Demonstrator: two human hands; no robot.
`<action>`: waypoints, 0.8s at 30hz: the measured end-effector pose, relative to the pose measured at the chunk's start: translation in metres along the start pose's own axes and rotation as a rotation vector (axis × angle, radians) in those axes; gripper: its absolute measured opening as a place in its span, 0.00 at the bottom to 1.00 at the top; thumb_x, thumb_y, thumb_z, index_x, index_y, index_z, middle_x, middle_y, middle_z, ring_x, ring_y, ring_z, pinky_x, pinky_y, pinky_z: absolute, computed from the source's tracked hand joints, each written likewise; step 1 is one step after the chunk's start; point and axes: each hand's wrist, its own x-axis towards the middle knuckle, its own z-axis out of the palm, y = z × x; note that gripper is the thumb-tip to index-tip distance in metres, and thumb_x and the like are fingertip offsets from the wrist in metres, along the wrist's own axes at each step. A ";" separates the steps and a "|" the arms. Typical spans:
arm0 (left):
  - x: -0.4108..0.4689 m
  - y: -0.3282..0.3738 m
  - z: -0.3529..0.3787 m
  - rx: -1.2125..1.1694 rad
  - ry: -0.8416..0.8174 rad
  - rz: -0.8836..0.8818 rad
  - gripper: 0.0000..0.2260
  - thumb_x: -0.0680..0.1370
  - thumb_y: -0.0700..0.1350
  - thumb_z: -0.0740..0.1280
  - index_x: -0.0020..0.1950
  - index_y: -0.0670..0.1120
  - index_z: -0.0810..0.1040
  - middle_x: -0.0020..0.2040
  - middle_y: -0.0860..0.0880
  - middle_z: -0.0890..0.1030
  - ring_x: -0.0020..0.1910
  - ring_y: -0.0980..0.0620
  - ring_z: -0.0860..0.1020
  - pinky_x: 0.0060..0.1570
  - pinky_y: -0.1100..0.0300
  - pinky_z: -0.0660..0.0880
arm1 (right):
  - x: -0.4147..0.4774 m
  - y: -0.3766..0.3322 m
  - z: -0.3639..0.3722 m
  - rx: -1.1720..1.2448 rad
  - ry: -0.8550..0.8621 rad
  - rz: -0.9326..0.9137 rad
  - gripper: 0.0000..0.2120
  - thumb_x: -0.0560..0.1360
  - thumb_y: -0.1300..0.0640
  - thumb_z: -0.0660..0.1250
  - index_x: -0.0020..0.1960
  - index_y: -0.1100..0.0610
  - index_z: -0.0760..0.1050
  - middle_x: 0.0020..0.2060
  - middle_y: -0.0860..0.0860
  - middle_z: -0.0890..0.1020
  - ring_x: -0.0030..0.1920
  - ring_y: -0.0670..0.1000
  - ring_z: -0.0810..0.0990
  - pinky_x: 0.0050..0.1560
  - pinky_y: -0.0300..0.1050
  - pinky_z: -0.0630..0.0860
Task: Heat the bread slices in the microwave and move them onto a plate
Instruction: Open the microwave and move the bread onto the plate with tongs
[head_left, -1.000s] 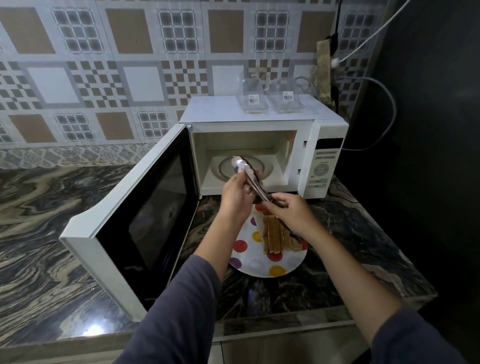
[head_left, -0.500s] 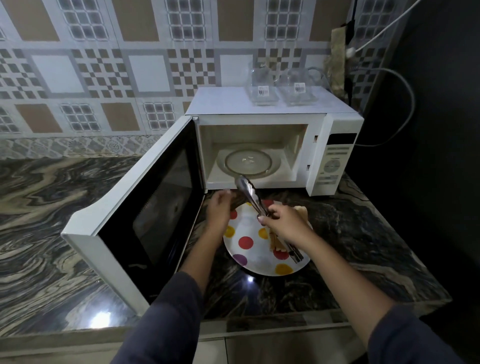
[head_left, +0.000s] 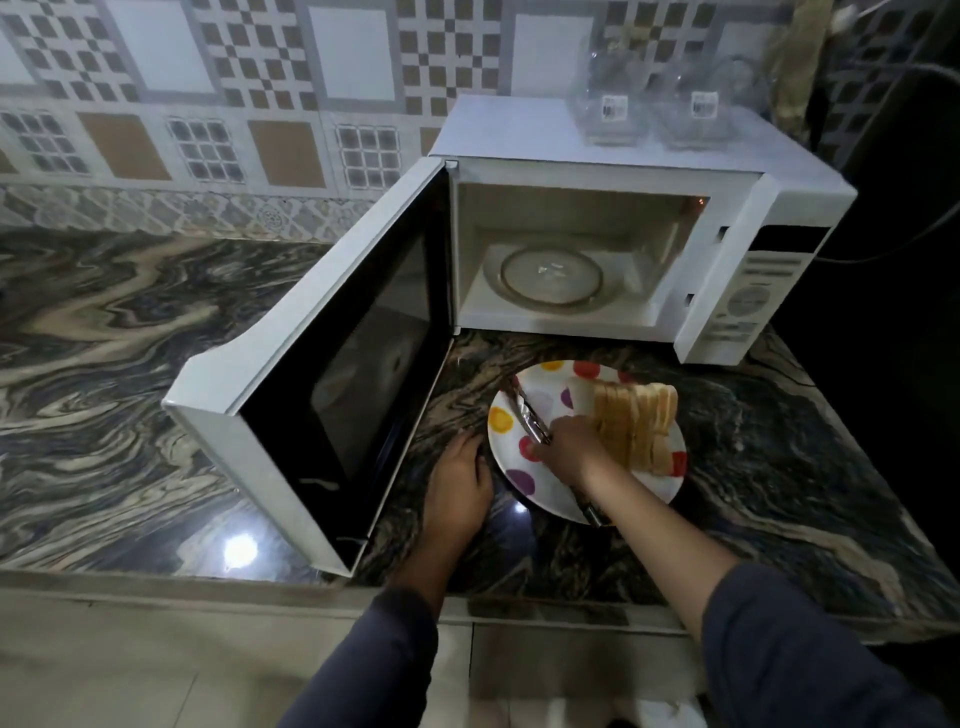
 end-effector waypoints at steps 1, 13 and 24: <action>0.002 0.000 0.000 -0.008 0.019 0.012 0.19 0.76 0.40 0.60 0.67 0.44 0.72 0.66 0.46 0.74 0.65 0.49 0.71 0.68 0.61 0.64 | 0.000 0.000 0.002 -0.014 0.014 -0.001 0.21 0.76 0.50 0.63 0.59 0.66 0.73 0.59 0.62 0.76 0.59 0.60 0.75 0.52 0.45 0.70; 0.003 0.001 0.001 0.038 0.073 0.042 0.17 0.77 0.41 0.60 0.65 0.44 0.73 0.63 0.47 0.76 0.62 0.50 0.73 0.62 0.61 0.67 | 0.018 -0.007 0.004 -0.251 0.199 -0.125 0.22 0.79 0.50 0.58 0.67 0.62 0.63 0.63 0.59 0.73 0.62 0.58 0.73 0.58 0.49 0.72; 0.003 0.004 0.001 0.043 0.079 0.054 0.16 0.76 0.41 0.61 0.64 0.45 0.74 0.61 0.47 0.77 0.60 0.50 0.74 0.60 0.60 0.69 | 0.010 -0.009 -0.036 -0.082 0.437 -0.139 0.16 0.77 0.56 0.61 0.61 0.63 0.70 0.60 0.59 0.71 0.63 0.59 0.69 0.57 0.50 0.70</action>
